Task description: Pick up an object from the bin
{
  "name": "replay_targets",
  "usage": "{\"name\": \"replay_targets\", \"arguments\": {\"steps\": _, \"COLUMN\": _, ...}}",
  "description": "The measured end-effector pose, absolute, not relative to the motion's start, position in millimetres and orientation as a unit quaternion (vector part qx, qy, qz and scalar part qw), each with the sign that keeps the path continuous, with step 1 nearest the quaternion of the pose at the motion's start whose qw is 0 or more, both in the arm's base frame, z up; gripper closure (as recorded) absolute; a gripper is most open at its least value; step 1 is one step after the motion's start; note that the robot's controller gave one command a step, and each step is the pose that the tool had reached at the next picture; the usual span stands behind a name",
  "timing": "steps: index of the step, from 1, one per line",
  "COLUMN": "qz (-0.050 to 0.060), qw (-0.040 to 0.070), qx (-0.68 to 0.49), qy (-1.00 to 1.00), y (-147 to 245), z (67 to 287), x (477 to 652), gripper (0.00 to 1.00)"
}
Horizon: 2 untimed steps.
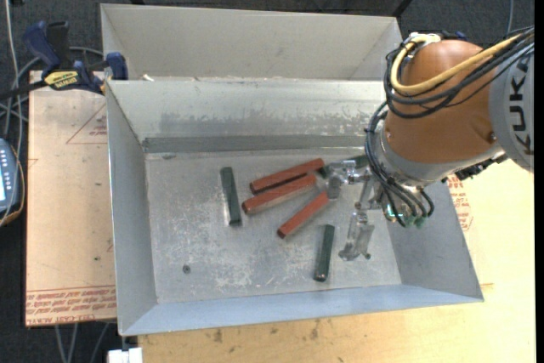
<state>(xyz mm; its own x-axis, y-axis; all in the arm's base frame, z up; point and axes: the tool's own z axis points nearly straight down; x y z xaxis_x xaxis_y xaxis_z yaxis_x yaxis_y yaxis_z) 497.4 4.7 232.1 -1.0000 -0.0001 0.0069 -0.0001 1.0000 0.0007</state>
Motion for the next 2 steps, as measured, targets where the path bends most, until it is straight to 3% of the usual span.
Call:
{"name": "replay_targets", "arguments": {"steps": 1, "qz": 0.001, "qw": -0.008, "qx": 0.218, "qy": -0.976, "y": -33, "z": 71, "x": 488.8, "gripper": 0.0}}
{"name": "replay_targets", "arguments": {"steps": 2, "qz": 0.0, "qw": -0.002, "qx": 0.334, "qy": -0.943, "y": -16, "z": 100, "x": 489.3, "gripper": 0.0}}
